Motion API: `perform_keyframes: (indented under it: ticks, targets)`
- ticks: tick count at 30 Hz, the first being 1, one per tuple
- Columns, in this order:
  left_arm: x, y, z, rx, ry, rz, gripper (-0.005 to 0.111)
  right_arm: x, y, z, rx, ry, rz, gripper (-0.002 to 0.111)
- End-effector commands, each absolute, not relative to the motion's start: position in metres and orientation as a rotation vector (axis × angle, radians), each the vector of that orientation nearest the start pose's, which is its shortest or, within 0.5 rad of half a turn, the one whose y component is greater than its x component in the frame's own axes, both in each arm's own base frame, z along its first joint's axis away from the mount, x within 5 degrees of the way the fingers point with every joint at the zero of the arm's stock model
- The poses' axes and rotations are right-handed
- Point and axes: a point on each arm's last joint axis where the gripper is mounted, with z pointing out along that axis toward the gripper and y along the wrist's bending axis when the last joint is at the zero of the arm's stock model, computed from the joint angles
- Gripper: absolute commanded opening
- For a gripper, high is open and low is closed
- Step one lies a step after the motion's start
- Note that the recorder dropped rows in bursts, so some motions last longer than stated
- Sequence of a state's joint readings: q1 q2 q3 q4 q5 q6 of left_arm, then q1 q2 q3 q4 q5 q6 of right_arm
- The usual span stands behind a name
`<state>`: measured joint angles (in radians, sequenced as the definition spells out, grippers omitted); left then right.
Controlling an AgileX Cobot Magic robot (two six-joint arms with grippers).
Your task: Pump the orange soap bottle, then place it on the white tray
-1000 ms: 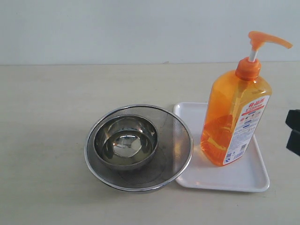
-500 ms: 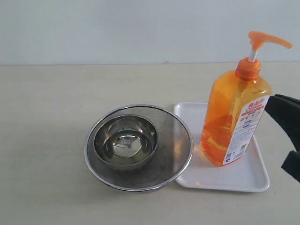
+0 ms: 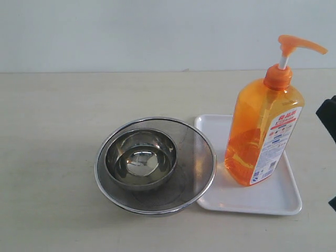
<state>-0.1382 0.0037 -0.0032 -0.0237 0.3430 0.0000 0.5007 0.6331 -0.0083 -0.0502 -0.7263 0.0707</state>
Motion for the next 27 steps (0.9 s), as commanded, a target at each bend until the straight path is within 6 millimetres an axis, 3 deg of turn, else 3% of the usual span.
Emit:
perform_keyframes:
  ticks: [1, 3, 4, 7, 16, 27]
  targets:
    - [0.053, -0.008, 0.182, 0.11, 1.825, -0.12, 0.096, 0.098, 0.056, 0.232, -0.374, 1.355, 0.427, 0.035]
    - [0.053, -0.008, 0.182, 0.11, 1.825, -0.12, 0.096, 0.1, 0.056, 0.237, -0.378, 1.34, 0.403, 0.06]
    - [0.053, -0.008, 0.182, 0.11, 1.825, -0.12, 0.096, 0.101, 0.055, 0.238, -0.36, 1.344, 0.397, 0.063]
    - [0.053, -0.008, 0.182, 0.11, 1.825, -0.12, 0.096, 0.115, 0.055, 0.235, -0.297, 1.425, 0.36, 0.062]
    - [0.053, -0.008, 0.182, 0.11, 1.825, -0.12, 0.096, 0.164, 0.078, 0.224, -0.274, 1.415, 0.327, 0.062]
    - [0.053, -0.008, 0.182, 0.11, 1.825, -0.12, 0.096, 0.202, 0.095, 0.225, -0.285, 1.467, 0.265, 0.062]
